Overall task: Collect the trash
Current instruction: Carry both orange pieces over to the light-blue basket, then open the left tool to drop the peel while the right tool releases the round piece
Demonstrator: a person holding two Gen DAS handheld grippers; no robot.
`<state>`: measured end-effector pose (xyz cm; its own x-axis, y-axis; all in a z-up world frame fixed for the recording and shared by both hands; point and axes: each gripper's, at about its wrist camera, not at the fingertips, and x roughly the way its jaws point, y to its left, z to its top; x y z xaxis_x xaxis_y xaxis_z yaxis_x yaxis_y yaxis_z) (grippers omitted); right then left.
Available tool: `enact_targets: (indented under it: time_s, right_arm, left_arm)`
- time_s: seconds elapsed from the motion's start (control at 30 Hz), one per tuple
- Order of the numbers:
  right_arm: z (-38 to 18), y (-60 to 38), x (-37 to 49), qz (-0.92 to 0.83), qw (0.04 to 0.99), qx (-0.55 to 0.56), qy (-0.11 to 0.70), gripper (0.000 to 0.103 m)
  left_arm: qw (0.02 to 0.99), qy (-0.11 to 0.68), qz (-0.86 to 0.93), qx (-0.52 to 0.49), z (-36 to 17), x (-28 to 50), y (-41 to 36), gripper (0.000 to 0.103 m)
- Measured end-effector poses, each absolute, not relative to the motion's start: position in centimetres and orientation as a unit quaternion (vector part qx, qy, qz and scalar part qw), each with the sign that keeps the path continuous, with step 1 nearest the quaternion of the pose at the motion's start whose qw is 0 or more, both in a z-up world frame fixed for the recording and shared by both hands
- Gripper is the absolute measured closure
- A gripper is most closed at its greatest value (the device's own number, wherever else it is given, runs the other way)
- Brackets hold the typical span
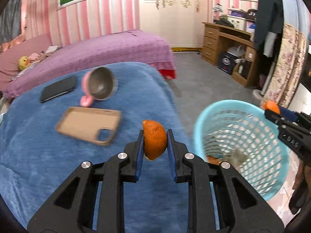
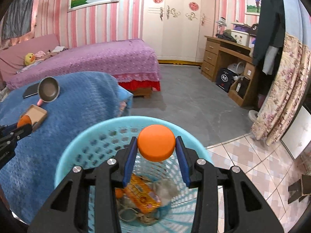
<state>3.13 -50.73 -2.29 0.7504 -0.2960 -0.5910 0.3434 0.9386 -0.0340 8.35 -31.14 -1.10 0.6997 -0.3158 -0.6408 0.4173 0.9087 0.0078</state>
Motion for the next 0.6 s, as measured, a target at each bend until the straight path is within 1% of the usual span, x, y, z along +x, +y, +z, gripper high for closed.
enact_targets:
  time_s: [0.23, 0.47, 0.5, 0.53, 0.57, 0.6]
  right_arm:
    - [-2.9, -52.8, 2.0, -0.185, 0.931, 0.047, 0.312, 0.063]
    - [-3.2, -53.9, 1.7, -0.19, 0.93, 0.058, 0.309, 0.063]
    - [-3.3, -54.0, 1.7, -0.189, 0.93, 0.059, 0.308, 0.063]
    - [-3.3, -54.0, 1.7, -0.189, 0.931, 0.061, 0.308, 0.063]
    - [-3.4, -54.0, 1.7, -0.188, 0.931, 0.062, 0.308, 0.063]
    - [-3.4, -54.0, 1.7, -0.188, 0.931, 0.062, 0.308, 0.063]
  left_arm:
    - [0.91, 0.335, -0.232, 0.081, -1.7, 7.5, -36.1, 0.082]
    - [0.905, 0.337, -0.246, 0.085, -2.1, 7.8, -38.8, 0.08]
    - [0.905, 0.335, -0.246, 0.088, -2.1, 7.7, -39.0, 0.078]
    - [0.906, 0.333, -0.244, 0.091, -2.1, 7.7, -39.2, 0.069]
    - [0.908, 0.328, -0.242, 0.095, -2.0, 7.7, -39.2, 0.055]
    - [0.91, 0.324, -0.239, 0.096, -1.9, 7.6, -39.2, 0.048]
